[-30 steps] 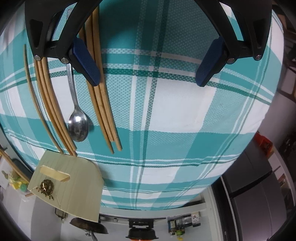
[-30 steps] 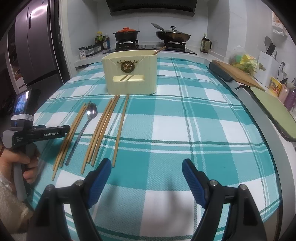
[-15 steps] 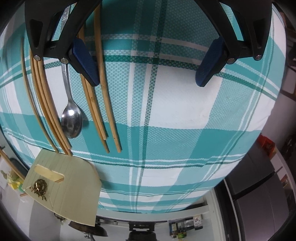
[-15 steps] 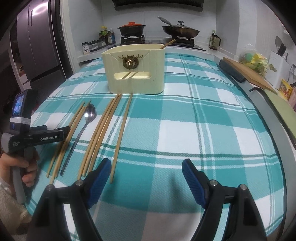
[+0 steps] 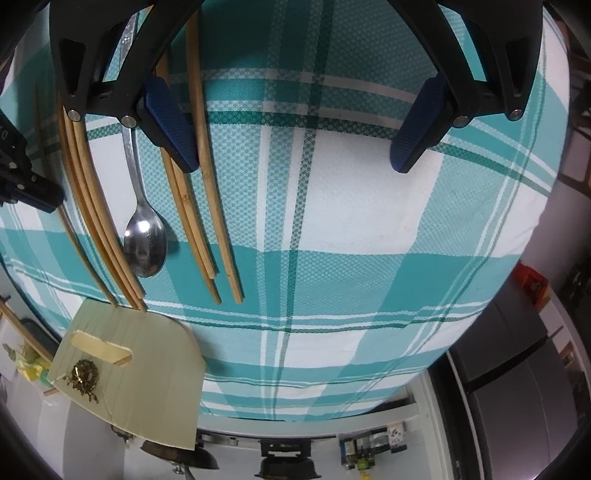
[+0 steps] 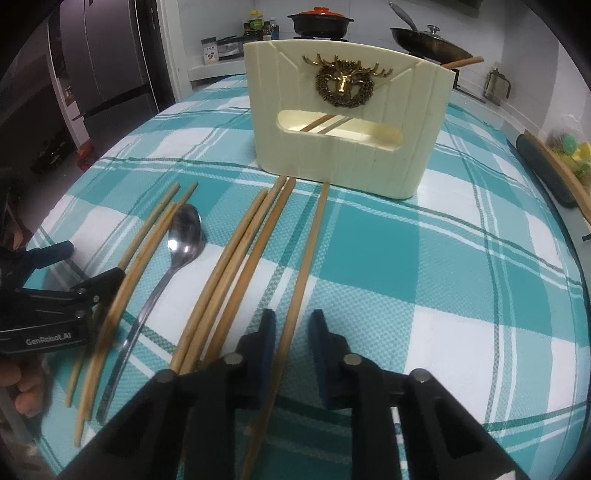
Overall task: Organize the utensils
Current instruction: 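Grasp a single wooden chopstick with the right tool, then drop the chopstick into the holder with the right tool while the left tool grasps another chopstick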
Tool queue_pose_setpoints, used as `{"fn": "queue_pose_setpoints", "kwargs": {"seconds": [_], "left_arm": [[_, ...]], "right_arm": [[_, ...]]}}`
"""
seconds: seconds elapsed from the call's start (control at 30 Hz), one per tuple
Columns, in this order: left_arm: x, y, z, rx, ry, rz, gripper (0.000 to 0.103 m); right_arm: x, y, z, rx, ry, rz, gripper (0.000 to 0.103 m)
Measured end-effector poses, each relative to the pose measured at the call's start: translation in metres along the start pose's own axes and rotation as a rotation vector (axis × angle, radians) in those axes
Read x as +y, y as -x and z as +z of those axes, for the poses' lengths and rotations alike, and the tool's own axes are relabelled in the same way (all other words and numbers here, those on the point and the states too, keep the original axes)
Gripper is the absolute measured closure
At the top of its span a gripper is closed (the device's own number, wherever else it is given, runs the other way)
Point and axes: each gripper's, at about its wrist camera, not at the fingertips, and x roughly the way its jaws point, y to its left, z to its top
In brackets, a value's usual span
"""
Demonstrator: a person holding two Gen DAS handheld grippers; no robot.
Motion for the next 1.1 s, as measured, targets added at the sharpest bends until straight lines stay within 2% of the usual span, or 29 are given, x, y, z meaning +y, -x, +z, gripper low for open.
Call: {"fn": "queue_pose_setpoints", "kwargs": {"seconds": [0.07, 0.27, 0.4, 0.53, 1.1], "left_arm": [[0.001, 0.000, -0.001, -0.004, 0.005, -0.007, 0.000], [0.000, 0.000, -0.001, -0.010, 0.007, -0.006, 0.000], [0.000, 0.000, -0.001, -0.011, 0.009, -0.006, 0.000], [0.000, 0.000, -0.001, -0.012, 0.009, -0.005, 0.000], [0.000, 0.000, -0.002, -0.012, 0.010, -0.005, 0.000]], "right_arm": [[-0.007, 0.003, -0.005, -0.006, -0.042, -0.018, 0.096], [-0.042, 0.027, -0.037, -0.005, -0.188, -0.161, 0.097], [-0.057, 0.039, -0.056, -0.005, -0.253, -0.200, 0.094], [-0.058, 0.041, -0.057, -0.009, -0.266, -0.203, 0.065], [-0.051, 0.038, -0.057, -0.026, -0.240, -0.200, 0.064]]}}
